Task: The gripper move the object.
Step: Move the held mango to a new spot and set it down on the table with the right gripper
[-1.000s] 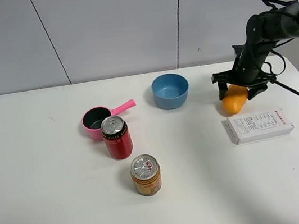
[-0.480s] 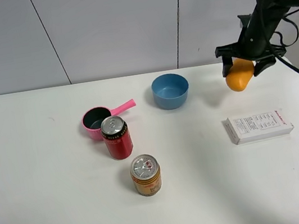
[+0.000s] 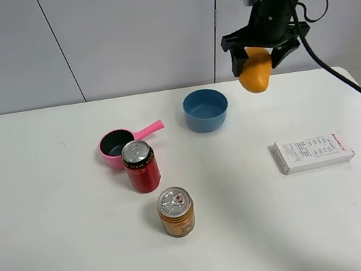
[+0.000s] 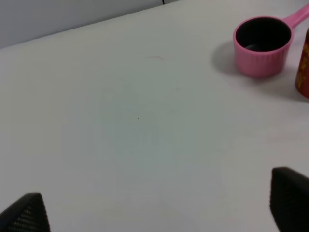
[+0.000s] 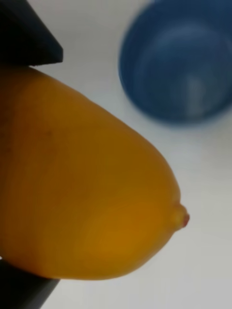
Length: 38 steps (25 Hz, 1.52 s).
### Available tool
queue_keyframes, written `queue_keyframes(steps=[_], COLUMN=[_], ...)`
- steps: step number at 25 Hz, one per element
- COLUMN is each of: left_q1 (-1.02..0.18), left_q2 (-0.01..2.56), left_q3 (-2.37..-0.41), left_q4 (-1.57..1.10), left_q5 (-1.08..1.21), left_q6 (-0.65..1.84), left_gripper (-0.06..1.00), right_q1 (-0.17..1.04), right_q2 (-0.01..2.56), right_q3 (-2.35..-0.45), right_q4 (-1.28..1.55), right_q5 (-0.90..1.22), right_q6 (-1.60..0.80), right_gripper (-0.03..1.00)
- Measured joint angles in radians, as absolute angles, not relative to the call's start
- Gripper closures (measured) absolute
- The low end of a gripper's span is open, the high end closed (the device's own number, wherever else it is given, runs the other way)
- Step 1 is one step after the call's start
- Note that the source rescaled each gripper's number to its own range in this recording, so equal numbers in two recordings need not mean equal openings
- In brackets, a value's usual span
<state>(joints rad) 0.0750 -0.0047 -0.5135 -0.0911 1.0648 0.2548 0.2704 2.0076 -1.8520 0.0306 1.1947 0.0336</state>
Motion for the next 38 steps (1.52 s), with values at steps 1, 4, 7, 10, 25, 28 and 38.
queue_keyframes(steps=[1, 4, 7, 10, 25, 28, 38], left_q1=[0.075, 0.075, 0.075, 0.075, 0.075, 0.075, 0.075], left_q2=[-0.005, -0.005, -0.005, -0.005, -0.005, -0.005, -0.005], left_q3=[-0.514, -0.514, -0.514, -0.514, -0.514, -0.514, -0.514], left_q4=[-0.091, -0.091, -0.091, -0.091, -0.091, -0.091, -0.091], left_q5=[1.065, 1.065, 1.065, 1.065, 1.065, 1.065, 1.065], left_q6=[0.255, 0.255, 0.255, 0.255, 0.254, 0.254, 0.254], left_gripper=[-0.06, -0.06, -0.06, -0.06, -0.06, -0.06, -0.06], right_q1=[0.291, 0.36, 0.419, 0.476, 0.559, 0.56, 0.587], right_q2=[2.008, 2.008, 2.008, 2.008, 2.009, 2.009, 2.066], right_q3=[-1.864, -1.895, -1.901, -1.901, -1.737, -1.679, -1.581], right_q4=[0.031, 0.031, 0.031, 0.03, 0.022, 0.022, 0.046], right_q5=[1.196, 1.197, 1.213, 1.217, 1.217, 1.217, 1.156], right_q6=[0.03, 0.015, 0.009, 0.0, 0.0, 0.0, -0.007], right_gripper=[0.95, 0.95, 0.95, 0.95, 0.95, 0.95, 0.95])
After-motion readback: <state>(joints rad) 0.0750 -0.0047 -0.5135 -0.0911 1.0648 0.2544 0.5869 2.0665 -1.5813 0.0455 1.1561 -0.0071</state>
